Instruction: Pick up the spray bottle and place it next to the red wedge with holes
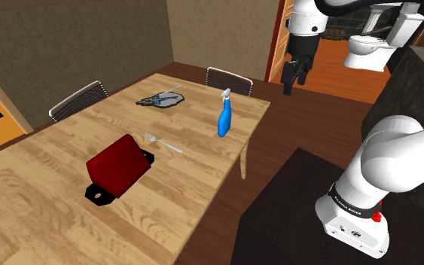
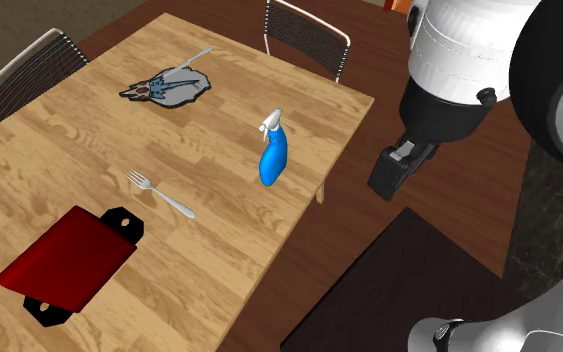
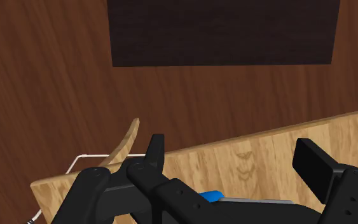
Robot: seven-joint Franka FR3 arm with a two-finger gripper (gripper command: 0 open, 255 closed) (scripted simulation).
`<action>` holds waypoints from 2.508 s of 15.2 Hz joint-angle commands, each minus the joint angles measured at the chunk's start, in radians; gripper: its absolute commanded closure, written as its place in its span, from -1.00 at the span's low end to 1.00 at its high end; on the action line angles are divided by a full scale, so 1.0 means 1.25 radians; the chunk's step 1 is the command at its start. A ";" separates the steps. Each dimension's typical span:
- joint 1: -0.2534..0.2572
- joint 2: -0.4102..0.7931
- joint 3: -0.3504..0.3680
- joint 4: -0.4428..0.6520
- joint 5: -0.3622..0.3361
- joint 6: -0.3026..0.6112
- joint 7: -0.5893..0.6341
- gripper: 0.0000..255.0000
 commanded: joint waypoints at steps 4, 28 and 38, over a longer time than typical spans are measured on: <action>-0.018 0.011 0.067 -0.055 0.026 0.101 0.142 -1.00; -0.341 0.738 0.520 0.213 -0.493 0.498 1.538 -1.00; -0.340 0.801 0.486 0.209 -0.568 0.543 1.586 -1.00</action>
